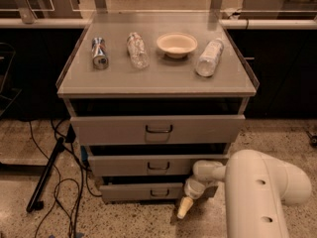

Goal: Open bottom drawer

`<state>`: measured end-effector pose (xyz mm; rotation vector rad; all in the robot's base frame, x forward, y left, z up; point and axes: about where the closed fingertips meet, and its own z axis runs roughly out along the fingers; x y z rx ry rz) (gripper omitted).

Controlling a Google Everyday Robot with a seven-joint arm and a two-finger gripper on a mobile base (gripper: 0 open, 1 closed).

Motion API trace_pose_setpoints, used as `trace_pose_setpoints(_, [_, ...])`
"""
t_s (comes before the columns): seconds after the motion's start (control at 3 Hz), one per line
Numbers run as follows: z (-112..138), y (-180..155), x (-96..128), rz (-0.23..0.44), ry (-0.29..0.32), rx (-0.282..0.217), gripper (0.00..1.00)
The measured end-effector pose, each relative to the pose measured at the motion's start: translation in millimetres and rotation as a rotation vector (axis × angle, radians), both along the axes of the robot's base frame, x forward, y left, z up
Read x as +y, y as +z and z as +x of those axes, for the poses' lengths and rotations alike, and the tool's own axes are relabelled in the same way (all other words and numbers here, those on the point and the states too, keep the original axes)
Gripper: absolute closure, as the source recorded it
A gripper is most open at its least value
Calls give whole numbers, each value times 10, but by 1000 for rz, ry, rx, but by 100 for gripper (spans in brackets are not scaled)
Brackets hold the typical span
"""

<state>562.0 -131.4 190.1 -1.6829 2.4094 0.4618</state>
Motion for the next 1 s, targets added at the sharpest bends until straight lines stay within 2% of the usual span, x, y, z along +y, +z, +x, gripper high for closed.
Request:
trace_pose_setpoints(0.33, [-453, 486, -227, 2, 33, 20, 0])
trace_pose_setpoints(0.67, [-933, 787, -436, 17, 45, 51, 0])
trace_pose_setpoints(1.0, [-1017, 801, -468, 16, 45, 59, 0])
